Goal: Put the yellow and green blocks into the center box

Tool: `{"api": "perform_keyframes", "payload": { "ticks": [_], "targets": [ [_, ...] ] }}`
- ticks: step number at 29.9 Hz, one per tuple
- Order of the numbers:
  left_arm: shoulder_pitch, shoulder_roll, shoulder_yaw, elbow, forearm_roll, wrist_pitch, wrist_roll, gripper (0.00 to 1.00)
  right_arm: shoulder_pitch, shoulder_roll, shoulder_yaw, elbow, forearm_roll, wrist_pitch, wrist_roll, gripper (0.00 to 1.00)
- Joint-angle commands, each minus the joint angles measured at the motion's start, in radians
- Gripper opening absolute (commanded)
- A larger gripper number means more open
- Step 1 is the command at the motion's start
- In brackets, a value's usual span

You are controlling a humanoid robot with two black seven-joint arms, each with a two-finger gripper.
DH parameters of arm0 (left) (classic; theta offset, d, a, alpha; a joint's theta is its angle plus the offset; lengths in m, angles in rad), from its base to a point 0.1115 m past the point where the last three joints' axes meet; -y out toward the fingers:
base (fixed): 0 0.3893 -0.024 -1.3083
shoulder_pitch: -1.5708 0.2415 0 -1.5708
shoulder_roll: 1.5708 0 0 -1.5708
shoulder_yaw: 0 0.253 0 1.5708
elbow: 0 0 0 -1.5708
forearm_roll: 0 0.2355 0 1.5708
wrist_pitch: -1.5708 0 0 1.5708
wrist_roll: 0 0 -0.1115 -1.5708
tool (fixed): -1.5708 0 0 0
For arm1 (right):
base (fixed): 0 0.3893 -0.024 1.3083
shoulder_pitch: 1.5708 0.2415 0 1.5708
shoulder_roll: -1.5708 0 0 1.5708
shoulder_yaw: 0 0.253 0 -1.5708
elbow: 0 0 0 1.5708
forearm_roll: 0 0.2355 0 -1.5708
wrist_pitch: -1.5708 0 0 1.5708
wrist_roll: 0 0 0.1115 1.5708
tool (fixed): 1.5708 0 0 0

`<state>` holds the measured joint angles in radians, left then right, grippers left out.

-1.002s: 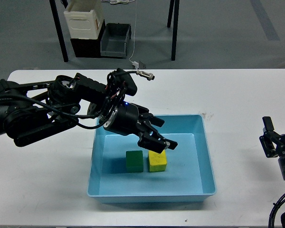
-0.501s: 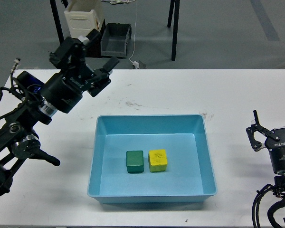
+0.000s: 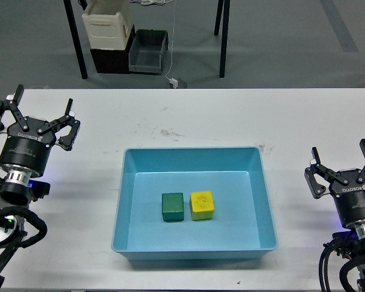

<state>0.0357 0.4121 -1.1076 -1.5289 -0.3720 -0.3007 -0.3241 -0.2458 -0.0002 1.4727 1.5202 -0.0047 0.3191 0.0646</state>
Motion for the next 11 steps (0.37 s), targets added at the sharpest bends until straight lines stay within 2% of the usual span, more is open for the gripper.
{"api": "perform_keyframes", "payload": {
  "ticks": [1, 6, 11],
  "targets": [
    [0.053, -0.016, -0.005, -0.013, -0.016, -0.012, -0.003, 1.00, -0.020, 0.000, 0.001, 0.000, 0.000, 0.006, 0.001, 1.00],
    [0.118, -0.026, 0.006, -0.069, -0.070, -0.002, 0.005, 1.00, -0.021, 0.000, 0.005, -0.005, 0.000, 0.006, 0.006, 1.00],
    [0.147, -0.056, -0.011, -0.071, -0.071, -0.011, -0.010, 1.00, -0.020, 0.000, 0.000, -0.008, -0.001, 0.006, 0.006, 1.00]
  ]
}}
